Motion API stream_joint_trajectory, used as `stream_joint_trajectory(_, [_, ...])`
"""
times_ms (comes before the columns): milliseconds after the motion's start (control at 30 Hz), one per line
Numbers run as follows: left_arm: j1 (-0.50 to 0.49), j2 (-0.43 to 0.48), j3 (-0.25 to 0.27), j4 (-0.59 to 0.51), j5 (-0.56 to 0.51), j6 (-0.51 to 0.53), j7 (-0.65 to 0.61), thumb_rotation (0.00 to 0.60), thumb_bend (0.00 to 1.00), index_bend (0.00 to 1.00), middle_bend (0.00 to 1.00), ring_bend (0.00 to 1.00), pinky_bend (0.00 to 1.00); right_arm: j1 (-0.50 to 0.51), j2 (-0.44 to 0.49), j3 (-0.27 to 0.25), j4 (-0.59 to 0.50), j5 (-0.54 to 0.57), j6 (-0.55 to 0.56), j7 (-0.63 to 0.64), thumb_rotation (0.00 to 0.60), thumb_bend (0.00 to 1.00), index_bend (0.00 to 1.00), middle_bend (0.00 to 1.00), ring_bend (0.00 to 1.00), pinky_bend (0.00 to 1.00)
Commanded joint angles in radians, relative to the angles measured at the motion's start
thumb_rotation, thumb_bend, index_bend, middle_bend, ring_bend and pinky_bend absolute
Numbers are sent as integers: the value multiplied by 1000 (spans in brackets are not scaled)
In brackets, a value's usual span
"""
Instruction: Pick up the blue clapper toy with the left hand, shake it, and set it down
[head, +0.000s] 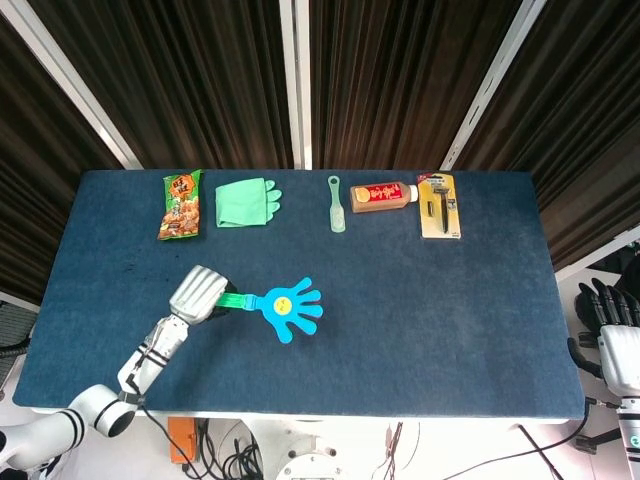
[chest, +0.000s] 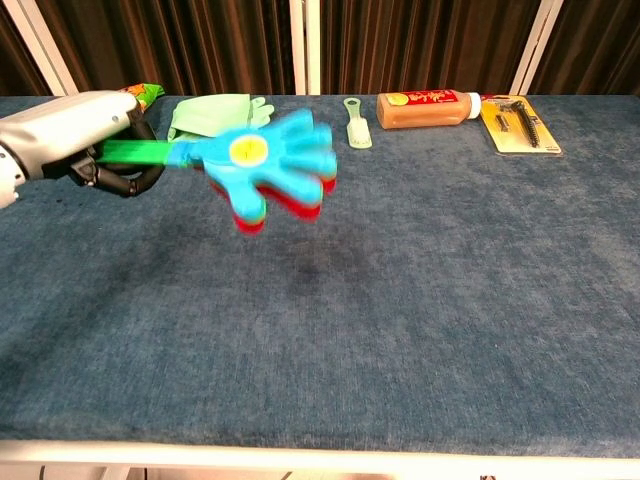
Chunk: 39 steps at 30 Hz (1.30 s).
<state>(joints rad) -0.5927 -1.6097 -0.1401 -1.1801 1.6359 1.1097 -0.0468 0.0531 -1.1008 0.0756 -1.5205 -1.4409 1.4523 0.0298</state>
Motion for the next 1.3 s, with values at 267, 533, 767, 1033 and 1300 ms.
stream_joint_trajectory(267, [32,82,-89,-244,-170,50,-923,600,653,1000,1000,1000,1000,0,-3,-2,1,-3,1,-2,600,306,0,0,0,0])
stream_joint_trajectory(533, [72,95,-167,-285,-298,57,-1153,600,667,1000,1000,1000,1000,1,-7,-1,2,3,-6,-4,600,307,0,0,0,0])
stream_joint_trajectory(767, [24,83,-55,-111,-103,70,-830,600,669,1000,1000,1000,1000,4,-9,0,5,3,-8,-3,600,307,0,0,0,0])
stream_joint_trajectory(1033, [-59,69,94,40,95,-37,12,600,667,1000,1000,1000,1000,2,-10,1,7,5,-2,-16,600,308,0,0,0,0])
stream_joint_trajectory(1300, [-30,86,43,-136,-80,-66,-246,600,667,1000,1000,1000,1000,0,-7,1,8,5,-1,-4,600,308,0,0,0,0])
